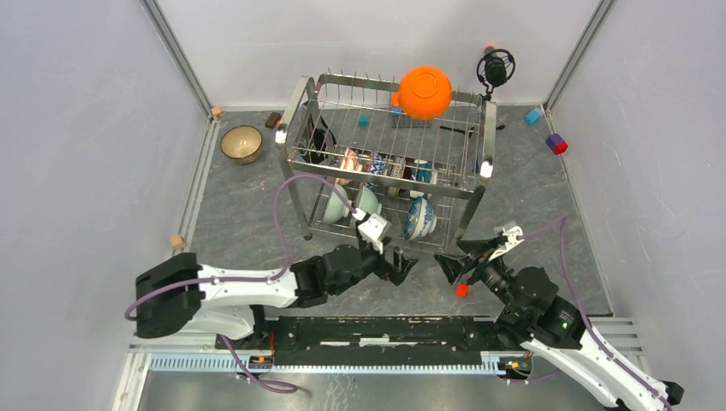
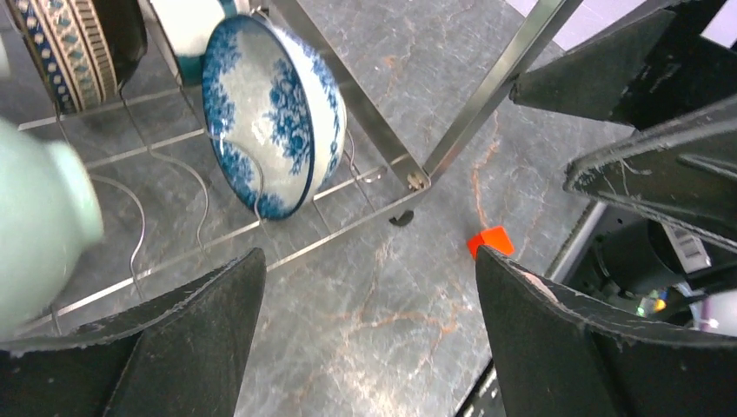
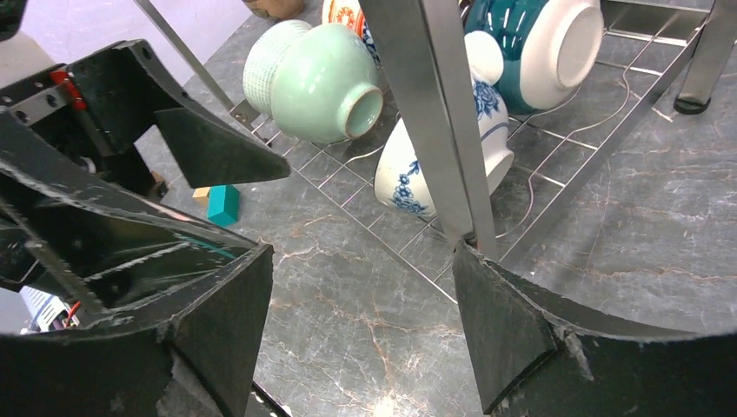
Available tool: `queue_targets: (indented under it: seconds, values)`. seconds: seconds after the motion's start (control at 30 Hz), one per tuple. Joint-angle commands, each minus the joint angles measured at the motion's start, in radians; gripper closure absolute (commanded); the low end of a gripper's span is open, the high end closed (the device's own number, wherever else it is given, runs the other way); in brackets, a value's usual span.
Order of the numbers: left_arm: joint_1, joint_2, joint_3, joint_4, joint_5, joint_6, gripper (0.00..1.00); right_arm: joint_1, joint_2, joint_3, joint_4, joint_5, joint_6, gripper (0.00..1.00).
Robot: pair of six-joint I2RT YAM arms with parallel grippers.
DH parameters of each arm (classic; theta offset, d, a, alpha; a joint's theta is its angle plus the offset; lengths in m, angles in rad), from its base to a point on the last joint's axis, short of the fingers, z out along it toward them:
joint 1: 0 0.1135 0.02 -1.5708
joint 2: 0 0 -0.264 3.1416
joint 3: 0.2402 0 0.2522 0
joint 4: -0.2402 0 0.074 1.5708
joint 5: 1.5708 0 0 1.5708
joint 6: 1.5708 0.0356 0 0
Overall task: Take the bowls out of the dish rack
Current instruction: Pick up the bowl from the dish rack.
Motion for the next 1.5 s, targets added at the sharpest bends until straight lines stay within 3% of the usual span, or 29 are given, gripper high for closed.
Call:
queue_targets:
  seconds: [0.0,0.13,0.3,0.67,1.17,1.47]
  values:
    - [-0.003,0.088,0.102,0.111,-0.049,0.152,0.06,-0.002,-0.147,0.054,-0.01,0.031,-0.033,0.19]
    - [0.001,0.162,0.158,0.108,-0.028,0.202,0.14,-0.002,-0.149,0.051,-0.011,0.028,-0.038,0.19]
    - [0.029,0.233,0.247,0.02,-0.001,0.163,0.22,-0.002,-0.153,0.048,-0.008,0.036,-0.039,0.2]
    - [0.132,0.325,0.27,0.037,0.109,0.064,0.25,-0.002,-0.164,0.041,-0.005,0.029,-0.043,0.2]
    - [0.194,0.441,0.256,0.164,0.237,-0.01,0.41,-0.002,-0.164,0.038,-0.004,0.011,-0.047,0.2]
    - [0.237,0.492,0.233,0.251,0.309,-0.066,0.56,-0.002,-0.165,0.036,-0.004,0.006,-0.045,0.2]
